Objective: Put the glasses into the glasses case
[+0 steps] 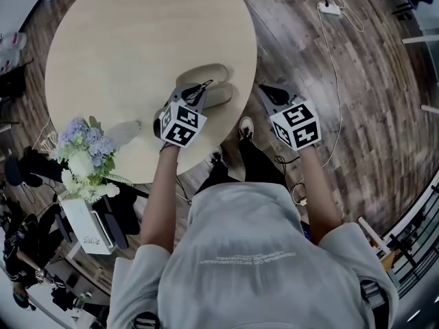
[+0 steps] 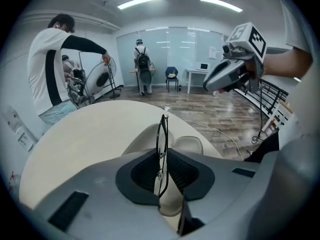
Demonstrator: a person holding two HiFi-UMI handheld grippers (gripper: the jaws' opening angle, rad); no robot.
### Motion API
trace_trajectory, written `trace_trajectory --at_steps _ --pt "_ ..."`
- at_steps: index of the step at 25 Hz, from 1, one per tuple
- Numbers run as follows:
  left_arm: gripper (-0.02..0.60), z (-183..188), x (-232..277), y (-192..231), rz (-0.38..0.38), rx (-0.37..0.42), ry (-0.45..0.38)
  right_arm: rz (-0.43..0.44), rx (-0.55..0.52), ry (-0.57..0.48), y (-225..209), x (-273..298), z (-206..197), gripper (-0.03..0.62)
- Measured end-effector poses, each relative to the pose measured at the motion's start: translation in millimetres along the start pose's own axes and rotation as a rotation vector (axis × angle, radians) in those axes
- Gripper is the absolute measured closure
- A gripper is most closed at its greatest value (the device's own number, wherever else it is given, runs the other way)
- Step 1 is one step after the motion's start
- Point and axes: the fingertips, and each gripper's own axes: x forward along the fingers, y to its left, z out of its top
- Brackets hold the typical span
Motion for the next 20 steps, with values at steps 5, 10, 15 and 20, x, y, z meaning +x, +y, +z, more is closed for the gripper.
trace_trajectory --at_steps 5,10,15,20 --pt "0.534 -24 24 -16 -0.065 0.099 0.134 0.011 0.032 0.031 -7 10 -9 0.592" --pt "0.522 -36 35 -23 -0.078 0.182 0.202 0.019 0.061 0.048 -9 13 -19 0.592" --pt "0.499 -36 34 -28 -0.094 0.162 0.203 0.021 0.06 0.057 -7 11 -25 0.592" --pt "0.489 -38 30 -34 -0.11 0.144 0.198 0.018 0.057 0.051 -4 8 -28 0.592"
